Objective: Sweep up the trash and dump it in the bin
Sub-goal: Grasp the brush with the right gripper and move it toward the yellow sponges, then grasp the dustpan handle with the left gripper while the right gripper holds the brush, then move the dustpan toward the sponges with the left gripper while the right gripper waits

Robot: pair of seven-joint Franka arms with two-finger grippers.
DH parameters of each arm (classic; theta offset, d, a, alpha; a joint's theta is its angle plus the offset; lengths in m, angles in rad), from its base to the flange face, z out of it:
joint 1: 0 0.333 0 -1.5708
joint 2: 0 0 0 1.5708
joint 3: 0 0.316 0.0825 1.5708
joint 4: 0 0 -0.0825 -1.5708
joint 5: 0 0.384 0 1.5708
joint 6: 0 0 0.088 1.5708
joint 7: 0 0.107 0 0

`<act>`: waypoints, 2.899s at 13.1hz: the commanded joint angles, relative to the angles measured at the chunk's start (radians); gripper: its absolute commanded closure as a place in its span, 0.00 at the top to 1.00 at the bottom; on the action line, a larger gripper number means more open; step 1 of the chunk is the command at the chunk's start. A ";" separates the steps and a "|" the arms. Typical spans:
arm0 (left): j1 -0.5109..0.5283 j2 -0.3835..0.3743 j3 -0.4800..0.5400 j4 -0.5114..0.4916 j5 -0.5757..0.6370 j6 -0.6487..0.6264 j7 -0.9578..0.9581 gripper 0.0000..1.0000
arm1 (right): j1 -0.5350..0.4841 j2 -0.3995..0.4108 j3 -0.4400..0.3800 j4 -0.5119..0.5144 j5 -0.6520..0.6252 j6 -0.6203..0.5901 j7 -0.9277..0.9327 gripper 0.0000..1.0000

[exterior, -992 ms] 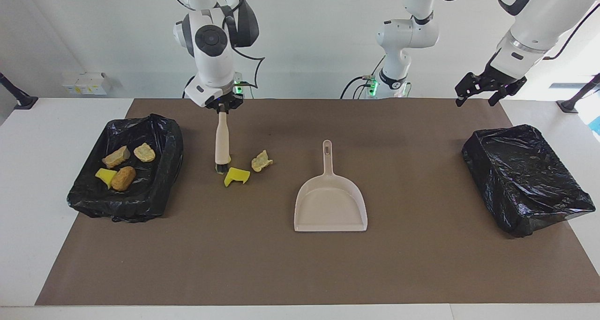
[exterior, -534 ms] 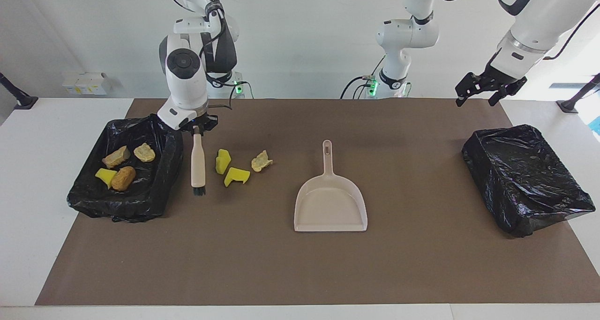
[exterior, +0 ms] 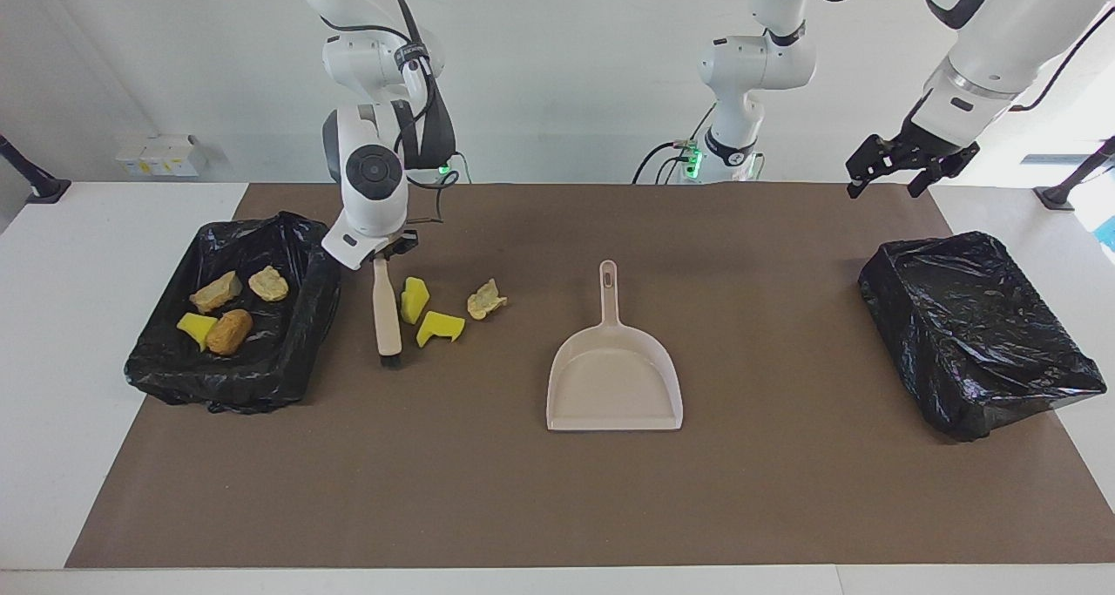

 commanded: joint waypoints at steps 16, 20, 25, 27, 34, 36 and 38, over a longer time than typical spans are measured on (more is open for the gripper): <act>-0.596 0.235 -0.036 -0.424 -0.098 0.801 -0.535 1.00 | -0.009 0.003 0.003 0.066 0.049 -0.031 -0.007 0.00; -0.635 0.240 -0.036 -0.424 -0.098 0.809 -0.533 0.91 | -0.010 0.003 0.003 0.064 0.055 -0.030 -0.012 0.00; -0.648 0.243 -0.035 -0.404 0.000 0.809 -0.495 0.46 | -0.010 -0.017 0.003 0.032 0.069 -0.040 -0.001 0.00; -0.653 0.249 -0.036 -0.405 0.000 0.803 -0.493 0.17 | -0.009 -0.032 0.004 0.015 0.084 -0.065 0.014 0.00; -0.639 0.251 -0.036 -0.402 0.002 0.801 -0.489 0.25 | 0.002 -0.062 0.004 -0.031 0.231 -0.051 0.099 0.00; -0.636 0.254 -0.036 -0.398 0.011 0.815 -0.478 0.32 | 0.019 -0.068 0.004 -0.037 0.259 -0.051 0.105 0.00; -0.609 0.270 -0.035 -0.387 0.009 0.840 -0.379 0.50 | 0.031 -0.065 0.004 -0.059 0.262 -0.036 0.112 0.00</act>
